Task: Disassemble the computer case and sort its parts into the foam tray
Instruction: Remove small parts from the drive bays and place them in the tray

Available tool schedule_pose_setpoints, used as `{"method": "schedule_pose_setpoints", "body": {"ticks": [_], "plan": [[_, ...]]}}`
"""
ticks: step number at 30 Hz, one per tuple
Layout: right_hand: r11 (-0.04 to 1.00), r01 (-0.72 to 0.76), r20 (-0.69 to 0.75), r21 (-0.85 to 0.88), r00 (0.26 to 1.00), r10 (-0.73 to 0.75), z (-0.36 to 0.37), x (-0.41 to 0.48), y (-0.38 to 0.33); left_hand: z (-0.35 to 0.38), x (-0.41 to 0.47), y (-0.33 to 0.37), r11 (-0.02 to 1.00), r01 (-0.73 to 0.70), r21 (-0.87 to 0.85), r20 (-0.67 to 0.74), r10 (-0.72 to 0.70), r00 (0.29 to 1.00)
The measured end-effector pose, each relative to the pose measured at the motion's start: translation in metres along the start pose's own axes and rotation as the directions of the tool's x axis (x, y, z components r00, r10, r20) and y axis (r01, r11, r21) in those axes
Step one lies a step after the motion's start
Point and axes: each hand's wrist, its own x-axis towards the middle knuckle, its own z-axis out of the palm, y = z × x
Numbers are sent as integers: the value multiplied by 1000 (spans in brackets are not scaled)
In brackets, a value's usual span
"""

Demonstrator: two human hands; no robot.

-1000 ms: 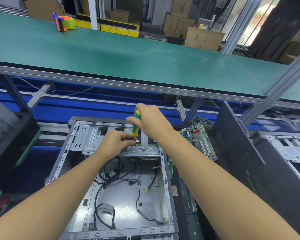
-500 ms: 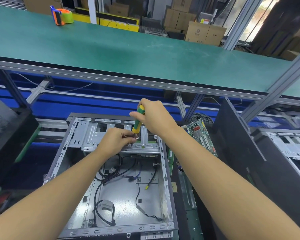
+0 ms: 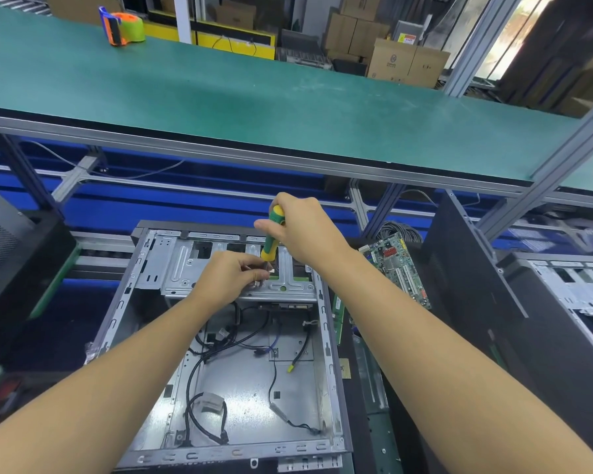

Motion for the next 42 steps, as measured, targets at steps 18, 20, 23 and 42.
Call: {"method": "schedule_pose_setpoints", "body": {"ticks": [18,20,23,42], "plan": [[965,204,364,-166,922,-133,-19,10,-14,-34,6,18,937,-41,-346,234,128,964],[970,202,419,-136,899,-128,-24,10,-16,-35,8,25,947,-76,-311,225,151,963],[977,175,436,-124,894,-105,-26,7,-19,-33,9,29,968,-128,-215,196,171,966],[966,-53,304,-255,944,132,-24,12,-34,-19,16,45,989,-84,123,40,79,996]]}}
